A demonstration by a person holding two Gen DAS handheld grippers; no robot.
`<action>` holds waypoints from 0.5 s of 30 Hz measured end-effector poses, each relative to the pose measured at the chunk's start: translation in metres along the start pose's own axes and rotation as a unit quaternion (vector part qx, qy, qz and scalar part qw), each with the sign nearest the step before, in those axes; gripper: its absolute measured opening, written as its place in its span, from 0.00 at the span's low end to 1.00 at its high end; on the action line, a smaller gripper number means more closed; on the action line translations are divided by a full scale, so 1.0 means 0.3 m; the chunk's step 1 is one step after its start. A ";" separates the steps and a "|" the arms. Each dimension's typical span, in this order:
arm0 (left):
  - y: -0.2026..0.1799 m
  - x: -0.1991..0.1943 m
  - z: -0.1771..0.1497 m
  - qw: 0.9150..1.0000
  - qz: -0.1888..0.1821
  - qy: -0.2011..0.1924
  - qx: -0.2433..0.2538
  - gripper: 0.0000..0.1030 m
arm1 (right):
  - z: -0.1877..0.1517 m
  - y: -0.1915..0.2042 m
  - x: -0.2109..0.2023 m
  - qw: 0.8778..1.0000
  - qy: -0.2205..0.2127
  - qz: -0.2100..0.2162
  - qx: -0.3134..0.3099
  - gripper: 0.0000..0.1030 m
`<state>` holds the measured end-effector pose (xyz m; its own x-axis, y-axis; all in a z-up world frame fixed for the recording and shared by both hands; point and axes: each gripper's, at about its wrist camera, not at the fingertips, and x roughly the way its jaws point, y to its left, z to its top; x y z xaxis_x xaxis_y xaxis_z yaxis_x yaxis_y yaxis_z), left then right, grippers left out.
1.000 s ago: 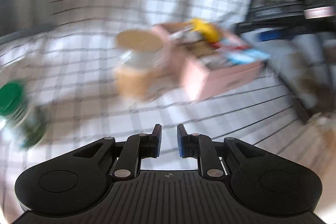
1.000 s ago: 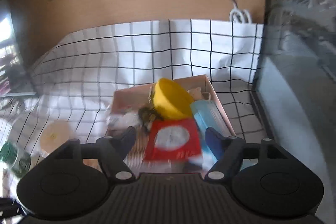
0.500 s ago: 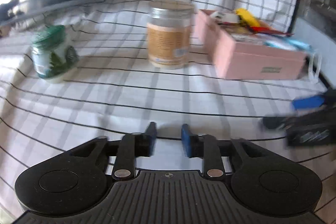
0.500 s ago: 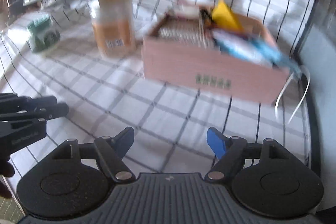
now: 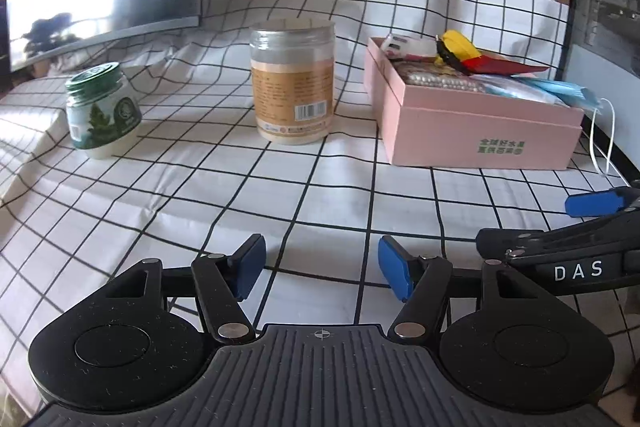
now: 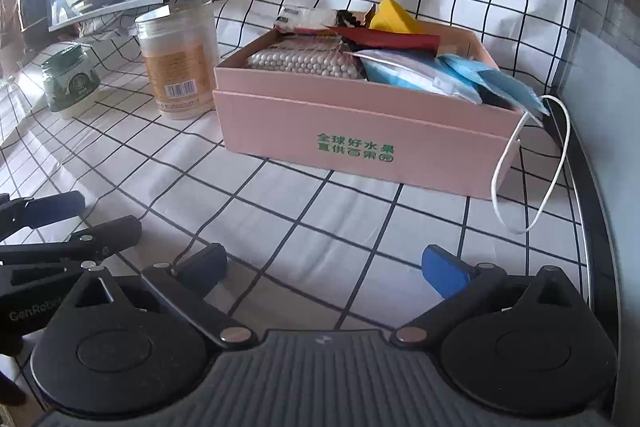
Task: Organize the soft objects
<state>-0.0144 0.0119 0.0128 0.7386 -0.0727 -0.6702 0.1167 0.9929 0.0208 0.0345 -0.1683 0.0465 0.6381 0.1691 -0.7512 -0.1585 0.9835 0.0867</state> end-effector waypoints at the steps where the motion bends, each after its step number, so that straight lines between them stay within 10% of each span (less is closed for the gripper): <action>1: -0.002 0.001 -0.001 1.000 0.003 -0.001 0.000 0.66 | 0.001 -0.003 0.001 1.000 -0.001 -0.001 0.001 1.00; 15: 0.012 -0.005 -0.023 1.000 -0.008 -0.020 -0.007 0.65 | -0.024 -0.008 0.006 0.999 -0.036 0.010 -0.008 1.00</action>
<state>-0.0196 0.0162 0.0089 0.7629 -0.0923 -0.6399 0.1193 0.9929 -0.0009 0.0307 -0.1707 0.0403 0.6863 0.1939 -0.7010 -0.1842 0.9787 0.0904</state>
